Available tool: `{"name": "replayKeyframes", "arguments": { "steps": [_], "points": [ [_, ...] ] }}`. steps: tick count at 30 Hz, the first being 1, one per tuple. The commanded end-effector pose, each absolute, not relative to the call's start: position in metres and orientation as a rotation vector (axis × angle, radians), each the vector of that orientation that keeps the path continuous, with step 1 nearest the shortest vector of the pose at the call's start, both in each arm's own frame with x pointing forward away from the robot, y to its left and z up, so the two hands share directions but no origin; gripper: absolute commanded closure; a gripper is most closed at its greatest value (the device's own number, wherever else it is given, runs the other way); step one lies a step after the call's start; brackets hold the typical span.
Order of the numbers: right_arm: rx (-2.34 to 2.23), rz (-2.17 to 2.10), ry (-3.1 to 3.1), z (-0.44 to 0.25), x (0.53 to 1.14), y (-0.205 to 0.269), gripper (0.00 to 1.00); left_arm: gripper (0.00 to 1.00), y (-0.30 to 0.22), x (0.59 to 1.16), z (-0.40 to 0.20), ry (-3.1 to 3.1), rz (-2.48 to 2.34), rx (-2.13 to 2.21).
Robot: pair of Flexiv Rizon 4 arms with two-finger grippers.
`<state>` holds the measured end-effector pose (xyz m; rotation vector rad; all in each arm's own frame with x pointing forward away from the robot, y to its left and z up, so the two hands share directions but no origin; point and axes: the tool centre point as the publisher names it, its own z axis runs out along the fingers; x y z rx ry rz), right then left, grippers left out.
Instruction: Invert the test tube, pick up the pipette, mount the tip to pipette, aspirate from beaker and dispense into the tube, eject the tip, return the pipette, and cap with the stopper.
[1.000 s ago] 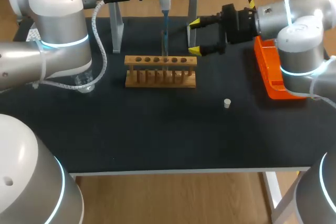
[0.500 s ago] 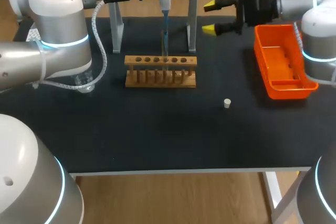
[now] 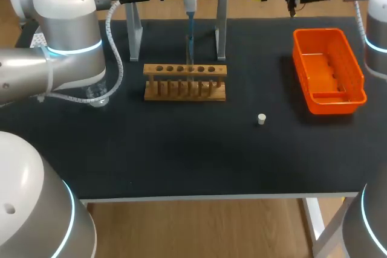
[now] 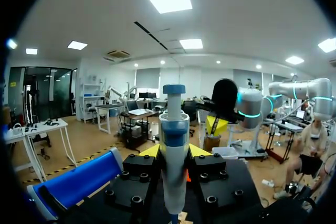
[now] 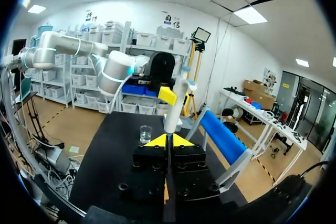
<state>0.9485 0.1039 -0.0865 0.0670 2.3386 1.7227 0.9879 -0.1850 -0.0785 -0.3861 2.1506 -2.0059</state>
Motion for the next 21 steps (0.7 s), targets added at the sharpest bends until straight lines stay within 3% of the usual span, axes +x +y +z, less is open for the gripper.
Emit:
{"name": "replayKeyframes", "arguments": {
  "steps": [1, 21],
  "points": [
    [0.079, 1.712, 2.342, -0.067, 0.947, 0.104, 1.0, 1.0, -0.186, 0.987, -0.079, 2.144, -2.006, -0.388],
    [0.149, 1.902, 2.277, -0.016, 0.965, 0.138, 1.0, 1.0, -0.186, 0.987, -0.079, 2.144, -2.006, -0.388]
  ]
}}
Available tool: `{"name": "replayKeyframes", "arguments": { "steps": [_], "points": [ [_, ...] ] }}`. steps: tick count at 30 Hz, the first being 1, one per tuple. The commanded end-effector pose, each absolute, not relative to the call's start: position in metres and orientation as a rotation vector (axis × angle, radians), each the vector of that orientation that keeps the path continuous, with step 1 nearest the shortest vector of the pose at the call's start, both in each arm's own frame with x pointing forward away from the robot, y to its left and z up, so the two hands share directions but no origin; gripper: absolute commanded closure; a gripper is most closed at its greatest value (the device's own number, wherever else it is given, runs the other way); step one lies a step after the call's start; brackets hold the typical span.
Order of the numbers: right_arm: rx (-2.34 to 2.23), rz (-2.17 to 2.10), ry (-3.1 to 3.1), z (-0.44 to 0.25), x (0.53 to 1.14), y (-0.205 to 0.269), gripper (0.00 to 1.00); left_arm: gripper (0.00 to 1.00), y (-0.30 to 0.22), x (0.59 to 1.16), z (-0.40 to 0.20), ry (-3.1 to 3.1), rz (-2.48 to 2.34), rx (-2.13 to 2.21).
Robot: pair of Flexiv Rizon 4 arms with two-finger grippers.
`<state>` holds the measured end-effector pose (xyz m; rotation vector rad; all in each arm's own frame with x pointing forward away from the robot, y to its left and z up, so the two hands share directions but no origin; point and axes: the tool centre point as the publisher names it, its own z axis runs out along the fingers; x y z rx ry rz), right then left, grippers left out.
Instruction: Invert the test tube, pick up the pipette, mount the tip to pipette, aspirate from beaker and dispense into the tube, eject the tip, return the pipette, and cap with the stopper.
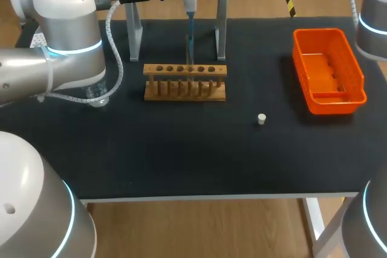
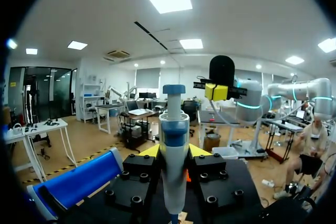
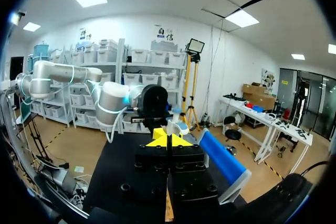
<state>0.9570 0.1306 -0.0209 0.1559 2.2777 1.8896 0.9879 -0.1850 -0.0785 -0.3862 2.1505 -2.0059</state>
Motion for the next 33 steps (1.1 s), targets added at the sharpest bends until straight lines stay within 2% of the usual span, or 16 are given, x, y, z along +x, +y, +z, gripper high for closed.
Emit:
{"name": "replayKeyframes", "arguments": {
  "steps": [1, 33],
  "points": [
    [0.146, 1.906, 2.274, -0.015, 0.965, 0.14, 1.0, 1.0, -0.186, 0.987, -0.079, 2.144, -2.006, -0.388],
    [0.135, 1.96, 2.304, 0.008, 0.996, 0.226, 1.0, 1.0, -0.186, 0.987, -0.079, 2.144, -2.006, -0.388]
  ]
}}
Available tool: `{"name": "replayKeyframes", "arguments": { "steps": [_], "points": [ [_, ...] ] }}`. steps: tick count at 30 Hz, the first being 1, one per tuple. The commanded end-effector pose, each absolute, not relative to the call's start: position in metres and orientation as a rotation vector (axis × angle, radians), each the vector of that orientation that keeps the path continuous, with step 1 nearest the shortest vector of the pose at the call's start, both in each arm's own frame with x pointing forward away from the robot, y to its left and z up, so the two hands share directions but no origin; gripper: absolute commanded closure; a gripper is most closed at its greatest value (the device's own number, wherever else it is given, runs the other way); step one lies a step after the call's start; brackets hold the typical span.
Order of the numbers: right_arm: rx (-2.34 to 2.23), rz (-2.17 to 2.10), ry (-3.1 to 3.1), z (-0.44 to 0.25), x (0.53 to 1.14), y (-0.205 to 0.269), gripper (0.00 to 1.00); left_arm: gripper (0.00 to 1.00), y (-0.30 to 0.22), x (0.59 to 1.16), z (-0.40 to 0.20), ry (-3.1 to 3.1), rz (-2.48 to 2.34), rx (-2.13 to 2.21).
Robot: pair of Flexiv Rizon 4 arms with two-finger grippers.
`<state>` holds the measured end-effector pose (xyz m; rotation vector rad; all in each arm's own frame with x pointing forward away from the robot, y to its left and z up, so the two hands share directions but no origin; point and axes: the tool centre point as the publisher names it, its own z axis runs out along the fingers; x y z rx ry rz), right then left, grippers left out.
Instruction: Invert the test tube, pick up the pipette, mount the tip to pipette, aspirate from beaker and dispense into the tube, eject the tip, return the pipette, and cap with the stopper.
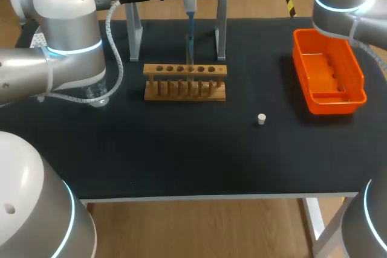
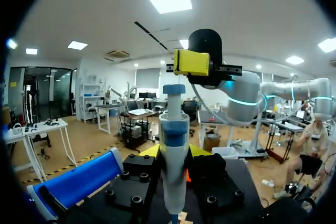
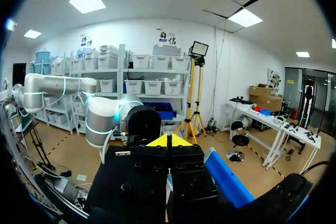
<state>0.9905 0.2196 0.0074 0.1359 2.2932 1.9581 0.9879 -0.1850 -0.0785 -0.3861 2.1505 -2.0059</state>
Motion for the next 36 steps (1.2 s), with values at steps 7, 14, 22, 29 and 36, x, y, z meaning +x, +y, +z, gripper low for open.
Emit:
{"name": "replayKeyframes", "arguments": {
  "steps": [7, 14, 22, 29, 36],
  "points": [
    [0.154, 1.988, 2.307, 0.006, 0.995, 0.232, 1.0, 1.0, -0.186, 0.987, -0.079, 2.144, -2.006, -0.388],
    [0.164, 2.002, 2.305, 0.003, 0.993, 0.235, 1.0, 1.0, -0.186, 0.987, -0.079, 2.144, -2.006, -0.388],
    [0.163, 1.993, 2.298, 0.0, 0.992, 0.24, 1.0, 1.0, -0.186, 0.987, -0.079, 2.144, -2.006, -0.388],
    [0.162, 1.992, 2.295, -0.001, 0.993, 0.242, 1.0, 1.0, -0.186, 0.987, -0.079, 2.144, -2.006, -0.388],
    [0.165, 1.988, 2.291, -0.003, 0.997, 0.243, 1.0, 1.0, -0.186, 0.987, -0.079, 2.144, -2.006, -0.388]
  ]
}}
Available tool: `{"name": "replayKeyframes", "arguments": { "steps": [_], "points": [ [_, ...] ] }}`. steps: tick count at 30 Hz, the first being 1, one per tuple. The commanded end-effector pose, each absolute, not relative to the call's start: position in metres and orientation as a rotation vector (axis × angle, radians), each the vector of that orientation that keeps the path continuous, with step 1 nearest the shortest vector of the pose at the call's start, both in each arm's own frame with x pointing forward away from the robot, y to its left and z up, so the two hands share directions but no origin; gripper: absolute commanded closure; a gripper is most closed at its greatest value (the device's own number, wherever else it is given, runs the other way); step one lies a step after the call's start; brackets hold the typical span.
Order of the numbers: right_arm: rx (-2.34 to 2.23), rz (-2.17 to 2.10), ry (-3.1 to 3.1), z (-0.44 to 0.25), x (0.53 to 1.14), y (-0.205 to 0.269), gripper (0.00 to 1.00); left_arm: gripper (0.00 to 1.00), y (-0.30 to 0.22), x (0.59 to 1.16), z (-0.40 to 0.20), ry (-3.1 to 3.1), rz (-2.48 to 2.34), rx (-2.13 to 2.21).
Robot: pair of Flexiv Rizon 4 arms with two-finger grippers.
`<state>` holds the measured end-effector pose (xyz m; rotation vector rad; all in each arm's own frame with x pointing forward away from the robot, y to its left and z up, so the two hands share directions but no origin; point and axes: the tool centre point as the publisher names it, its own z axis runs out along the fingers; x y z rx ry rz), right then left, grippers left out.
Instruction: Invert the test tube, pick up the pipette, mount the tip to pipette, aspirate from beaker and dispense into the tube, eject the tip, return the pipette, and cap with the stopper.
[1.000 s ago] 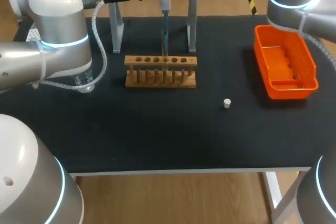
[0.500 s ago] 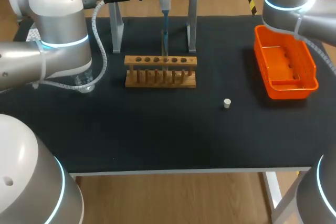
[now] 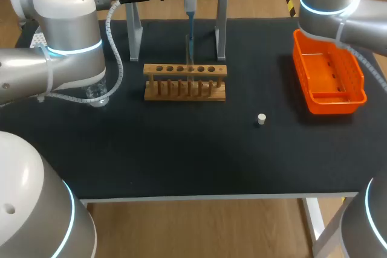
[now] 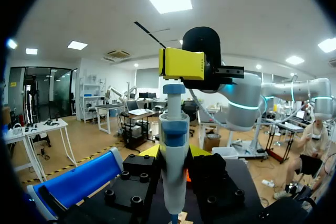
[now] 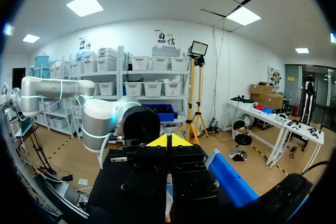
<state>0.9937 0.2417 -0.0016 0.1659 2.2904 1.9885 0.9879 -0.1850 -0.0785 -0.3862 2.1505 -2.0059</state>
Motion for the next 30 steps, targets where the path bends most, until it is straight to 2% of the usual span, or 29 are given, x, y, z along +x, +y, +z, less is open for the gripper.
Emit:
{"name": "replayKeyframes", "arguments": {
  "steps": [1, 30],
  "points": [
    [0.165, 1.987, 2.291, -0.004, 0.997, 0.243, 1.0, 1.0, -0.186, 0.987, -0.079, 2.144, -2.006, -0.388],
    [0.191, 1.993, 2.303, -0.021, 0.993, 0.242, 1.0, 1.0, -0.186, 0.987, -0.079, 2.144, -2.006, -0.388]
  ]
}}
